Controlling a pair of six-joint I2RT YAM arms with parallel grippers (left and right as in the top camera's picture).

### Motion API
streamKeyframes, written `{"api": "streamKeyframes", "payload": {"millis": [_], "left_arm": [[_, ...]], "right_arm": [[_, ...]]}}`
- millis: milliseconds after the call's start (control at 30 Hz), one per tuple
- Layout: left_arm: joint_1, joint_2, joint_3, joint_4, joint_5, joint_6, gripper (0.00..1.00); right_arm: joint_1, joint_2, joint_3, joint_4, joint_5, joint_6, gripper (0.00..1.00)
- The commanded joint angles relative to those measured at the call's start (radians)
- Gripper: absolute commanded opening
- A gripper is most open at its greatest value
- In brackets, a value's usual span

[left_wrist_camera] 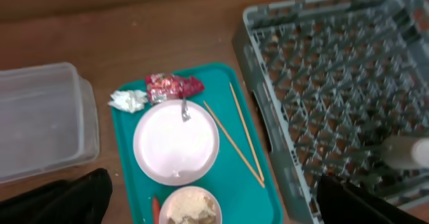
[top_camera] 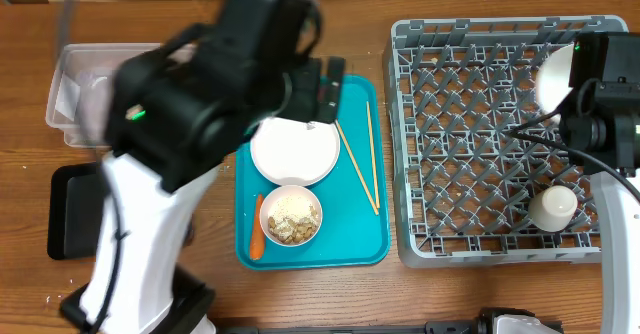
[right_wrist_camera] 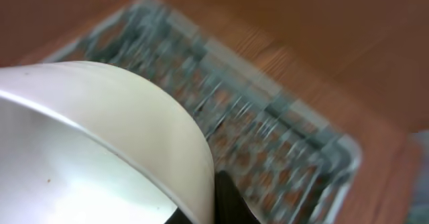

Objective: Sort waste into correct bins and load items into the dishwasher
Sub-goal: 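Lower the bowl into the rack with the right gripper and release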

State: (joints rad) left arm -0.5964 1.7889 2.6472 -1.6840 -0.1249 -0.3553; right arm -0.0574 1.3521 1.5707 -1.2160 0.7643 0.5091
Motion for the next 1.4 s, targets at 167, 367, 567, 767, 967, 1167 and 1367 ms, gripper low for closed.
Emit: {"api": "streamKeyframes", "payload": {"millis": [167, 367, 567, 767, 967, 1167, 1367], "left_arm": [[0.008, -0.110, 0.026, -0.005, -0.043, 0.039, 1.00], [0.008, -0.116, 0.024, -0.005, -0.042, 0.043, 1.00], [0.008, -0.116, 0.024, -0.005, -0.043, 0.064, 1.00], [0.008, -0.116, 0.024, -0.005, -0.042, 0.075, 1.00], [0.008, -0.116, 0.024, -0.005, -0.042, 0.090, 1.00], [0.008, -0.116, 0.003, -0.005, -0.043, 0.090, 1.00], [0.008, -0.116, -0.026, -0.005, -0.042, 0.090, 1.00]], "right_arm": [[0.012, 0.076, 0.025, 0.060, 0.297, -0.019, 0.04], [0.083, 0.248, 0.026, 0.113, 0.344, -0.081, 0.04], [0.153, 0.410, 0.026, 0.219, 0.442, -0.181, 0.04], [0.159, 0.544, 0.026, 0.316, 0.494, -0.282, 0.04], [0.129, 0.607, 0.026, 0.396, 0.579, -0.351, 0.04], [0.121, 0.637, 0.025, 0.410, 0.491, -0.386, 0.04], [0.132, 0.694, 0.022, 0.388, 0.491, -0.387, 0.11]]}}
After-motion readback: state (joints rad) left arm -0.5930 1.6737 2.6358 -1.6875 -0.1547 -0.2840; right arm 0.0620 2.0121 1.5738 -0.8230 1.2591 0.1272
